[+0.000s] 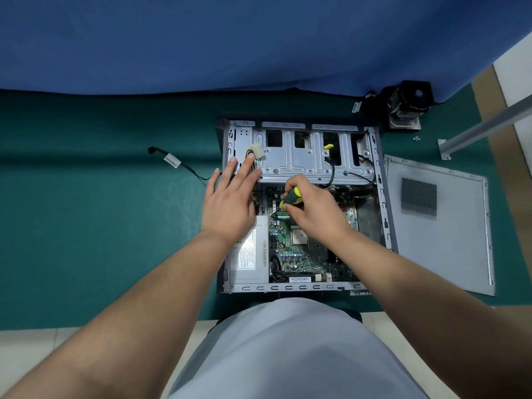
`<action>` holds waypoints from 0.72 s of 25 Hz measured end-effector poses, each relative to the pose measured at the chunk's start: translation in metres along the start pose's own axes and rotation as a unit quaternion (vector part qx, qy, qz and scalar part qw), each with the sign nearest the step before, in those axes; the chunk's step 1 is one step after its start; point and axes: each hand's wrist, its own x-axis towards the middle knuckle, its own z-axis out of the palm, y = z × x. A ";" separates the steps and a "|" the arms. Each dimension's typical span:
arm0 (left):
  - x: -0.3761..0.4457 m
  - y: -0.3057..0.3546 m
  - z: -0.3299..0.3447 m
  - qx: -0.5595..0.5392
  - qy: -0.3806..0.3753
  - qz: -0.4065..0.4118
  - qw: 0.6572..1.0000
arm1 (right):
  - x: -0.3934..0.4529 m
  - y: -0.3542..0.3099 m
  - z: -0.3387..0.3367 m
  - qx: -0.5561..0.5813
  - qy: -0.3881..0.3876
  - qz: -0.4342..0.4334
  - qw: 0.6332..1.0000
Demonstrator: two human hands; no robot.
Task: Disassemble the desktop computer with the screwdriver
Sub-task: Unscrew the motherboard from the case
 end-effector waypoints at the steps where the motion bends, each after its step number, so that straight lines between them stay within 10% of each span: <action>1: 0.000 0.000 0.000 0.000 -0.001 -0.001 1.000 | 0.000 -0.001 0.000 0.000 0.002 -0.001 1.000; 18: 0.000 0.000 -0.002 -0.003 -0.008 -0.006 1.000 | 0.011 -0.015 -0.007 -0.030 -0.053 -0.040 0.997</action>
